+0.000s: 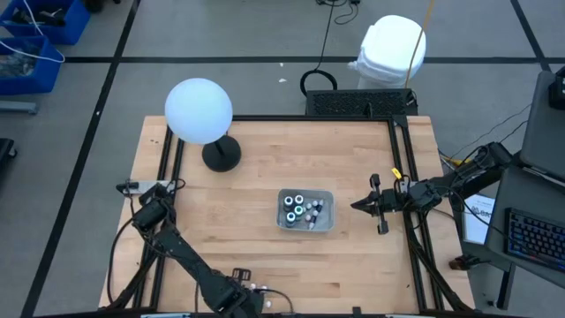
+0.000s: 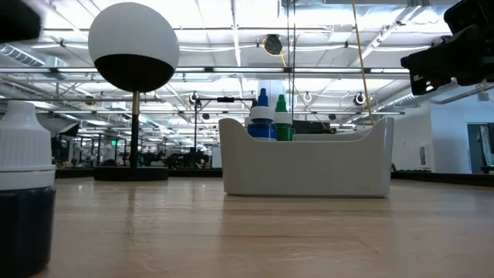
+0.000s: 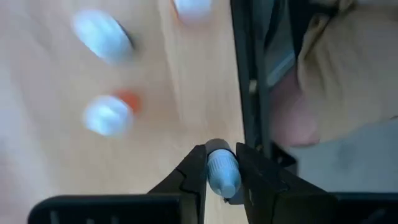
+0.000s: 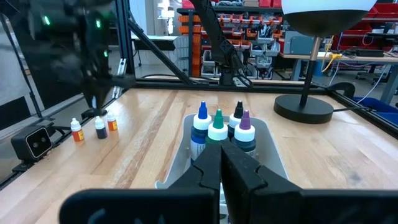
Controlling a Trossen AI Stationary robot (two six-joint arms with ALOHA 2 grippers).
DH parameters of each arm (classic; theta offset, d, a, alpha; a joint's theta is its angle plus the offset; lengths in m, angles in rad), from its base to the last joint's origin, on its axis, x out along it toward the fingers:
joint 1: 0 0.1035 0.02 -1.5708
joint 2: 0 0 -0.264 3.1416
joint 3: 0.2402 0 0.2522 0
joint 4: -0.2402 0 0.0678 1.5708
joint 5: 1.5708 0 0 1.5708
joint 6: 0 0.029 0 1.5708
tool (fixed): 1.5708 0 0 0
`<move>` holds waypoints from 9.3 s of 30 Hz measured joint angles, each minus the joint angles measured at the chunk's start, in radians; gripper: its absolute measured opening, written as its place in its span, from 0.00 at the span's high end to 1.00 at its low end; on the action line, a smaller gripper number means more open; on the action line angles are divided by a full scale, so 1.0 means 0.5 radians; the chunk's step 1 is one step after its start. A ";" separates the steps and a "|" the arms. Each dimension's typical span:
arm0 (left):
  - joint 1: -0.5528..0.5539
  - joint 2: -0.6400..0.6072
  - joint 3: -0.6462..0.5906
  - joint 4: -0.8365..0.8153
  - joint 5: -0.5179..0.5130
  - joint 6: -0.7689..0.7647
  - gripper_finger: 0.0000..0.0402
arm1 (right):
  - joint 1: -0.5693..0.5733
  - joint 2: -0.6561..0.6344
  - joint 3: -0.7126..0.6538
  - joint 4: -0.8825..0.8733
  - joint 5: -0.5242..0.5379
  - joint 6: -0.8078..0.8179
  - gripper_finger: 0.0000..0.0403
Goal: Pick & Place food coloring
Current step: Put the small dark blue food coloring bottle into the gray bin, then put the small orange food coloring bottle into the gray bin
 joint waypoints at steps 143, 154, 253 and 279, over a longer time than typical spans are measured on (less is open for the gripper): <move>0.236 0.112 0.057 -0.309 0.015 -0.026 0.44 | 0.001 0.046 0.000 -0.135 -0.002 0.032 1.00; 0.276 0.112 0.055 -0.195 0.182 -0.106 0.57 | 0.001 0.046 0.000 -0.135 -0.001 0.022 1.00; 1.348 0.111 0.920 0.185 -0.390 1.588 0.87 | 0.001 0.044 0.000 -0.089 0.008 -0.120 1.00; 1.481 0.114 0.096 1.139 -0.092 1.571 0.87 | 0.000 0.045 0.000 -0.091 0.000 -0.173 1.00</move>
